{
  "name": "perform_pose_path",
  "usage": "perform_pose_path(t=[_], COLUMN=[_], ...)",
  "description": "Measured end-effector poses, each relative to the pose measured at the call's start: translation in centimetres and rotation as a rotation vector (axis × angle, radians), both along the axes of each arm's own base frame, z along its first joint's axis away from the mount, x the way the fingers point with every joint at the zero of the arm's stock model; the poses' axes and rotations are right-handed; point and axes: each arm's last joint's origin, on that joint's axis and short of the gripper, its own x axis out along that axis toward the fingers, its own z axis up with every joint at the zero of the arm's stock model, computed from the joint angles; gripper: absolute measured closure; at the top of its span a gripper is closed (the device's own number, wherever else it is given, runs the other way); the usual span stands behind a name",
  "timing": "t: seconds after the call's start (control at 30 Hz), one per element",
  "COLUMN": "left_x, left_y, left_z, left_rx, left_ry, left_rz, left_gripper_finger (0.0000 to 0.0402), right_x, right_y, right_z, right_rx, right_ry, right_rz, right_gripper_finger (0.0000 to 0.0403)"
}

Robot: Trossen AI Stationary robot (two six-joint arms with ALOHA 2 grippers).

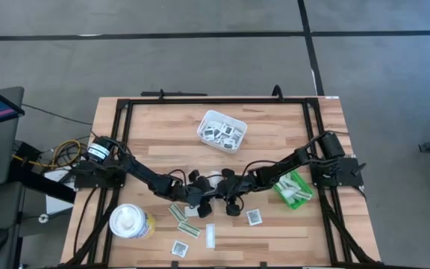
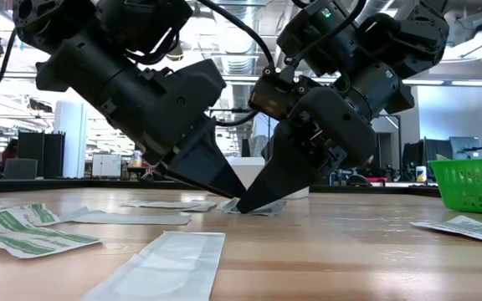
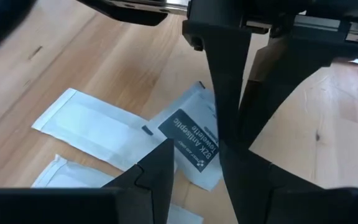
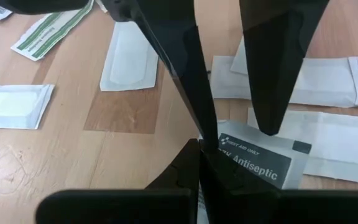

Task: Pick & Place First Aid Supplies
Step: Put the towelette pack into the white bin

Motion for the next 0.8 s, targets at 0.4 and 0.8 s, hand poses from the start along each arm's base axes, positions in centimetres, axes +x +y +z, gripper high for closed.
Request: perform_pose_path(t=[0.4,0.8], left_x=[0.2,0.1], left_y=[0.4,1.5], left_z=[0.0,-0.5], left_rx=[0.010,0.017], left_ry=[0.000,0.051], left_rz=[0.005,0.094], left_gripper_finger=[0.0270,0.0270], right_x=[0.0,0.0], right_y=[0.0,0.0], right_z=[0.0,0.0], right_rx=[0.001,0.000], right_ry=[-0.003,-0.003], right_rz=[0.000,0.000], right_gripper_finger=[0.0403,0.0403])
